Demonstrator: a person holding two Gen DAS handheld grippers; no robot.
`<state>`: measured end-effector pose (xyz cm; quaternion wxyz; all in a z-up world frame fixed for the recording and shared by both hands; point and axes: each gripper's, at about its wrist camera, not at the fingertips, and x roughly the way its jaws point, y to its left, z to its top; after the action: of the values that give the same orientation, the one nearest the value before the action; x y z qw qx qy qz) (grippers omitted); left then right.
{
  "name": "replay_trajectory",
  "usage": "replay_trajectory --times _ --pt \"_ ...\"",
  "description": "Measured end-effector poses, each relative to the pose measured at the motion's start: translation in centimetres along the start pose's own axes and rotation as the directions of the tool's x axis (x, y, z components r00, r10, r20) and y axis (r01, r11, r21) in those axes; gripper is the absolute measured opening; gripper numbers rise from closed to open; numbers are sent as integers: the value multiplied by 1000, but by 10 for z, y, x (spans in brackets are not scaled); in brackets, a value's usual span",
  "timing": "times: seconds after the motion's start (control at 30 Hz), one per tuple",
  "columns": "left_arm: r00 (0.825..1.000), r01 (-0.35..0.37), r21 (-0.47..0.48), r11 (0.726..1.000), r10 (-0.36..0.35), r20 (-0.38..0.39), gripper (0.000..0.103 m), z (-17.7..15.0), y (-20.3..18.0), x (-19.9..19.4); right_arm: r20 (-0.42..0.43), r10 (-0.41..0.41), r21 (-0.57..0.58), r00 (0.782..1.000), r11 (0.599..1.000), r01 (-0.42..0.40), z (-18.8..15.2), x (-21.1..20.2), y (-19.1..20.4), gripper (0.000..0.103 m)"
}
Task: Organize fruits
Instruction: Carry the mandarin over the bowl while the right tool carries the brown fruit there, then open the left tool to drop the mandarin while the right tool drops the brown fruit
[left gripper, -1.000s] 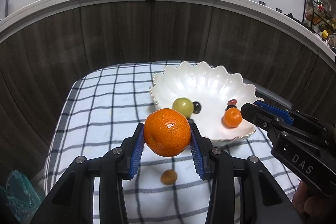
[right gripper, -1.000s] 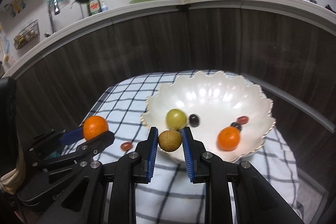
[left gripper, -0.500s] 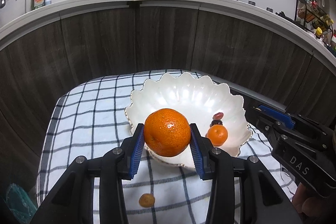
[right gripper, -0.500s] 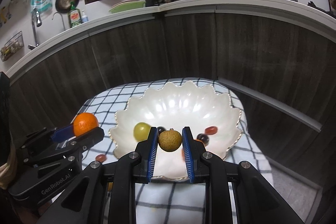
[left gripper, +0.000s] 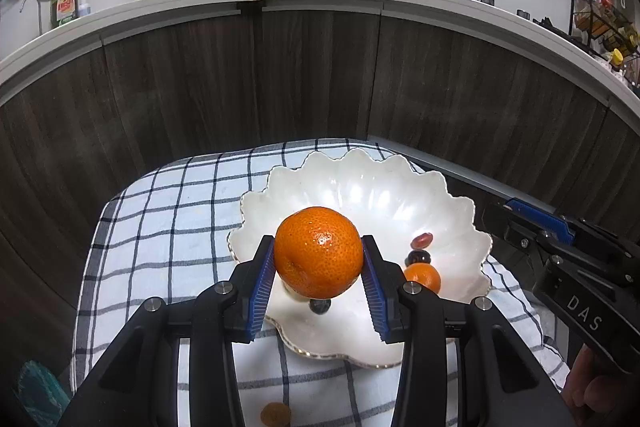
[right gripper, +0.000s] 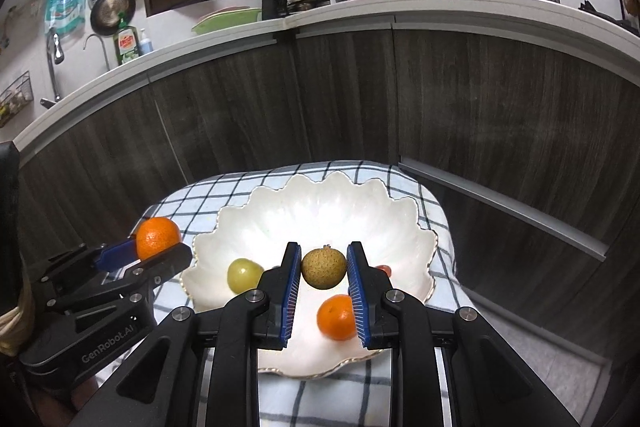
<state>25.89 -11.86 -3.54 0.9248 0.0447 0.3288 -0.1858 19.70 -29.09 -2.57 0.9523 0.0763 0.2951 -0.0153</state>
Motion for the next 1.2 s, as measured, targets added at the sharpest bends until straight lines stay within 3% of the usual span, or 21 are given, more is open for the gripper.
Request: replay_trajectory --times 0.6,0.97,1.2 --pt "1000 -4 35 999 5 -23 41 34 2 40 -69 -40 -15 997 999 39 27 43 -12 25" --pt "994 67 68 995 -61 -89 42 46 -11 87 -148 -90 25 985 995 94 29 73 -34 25" --pt "989 77 88 993 -65 -135 43 44 -23 106 -191 -102 41 976 993 111 24 85 -44 25"
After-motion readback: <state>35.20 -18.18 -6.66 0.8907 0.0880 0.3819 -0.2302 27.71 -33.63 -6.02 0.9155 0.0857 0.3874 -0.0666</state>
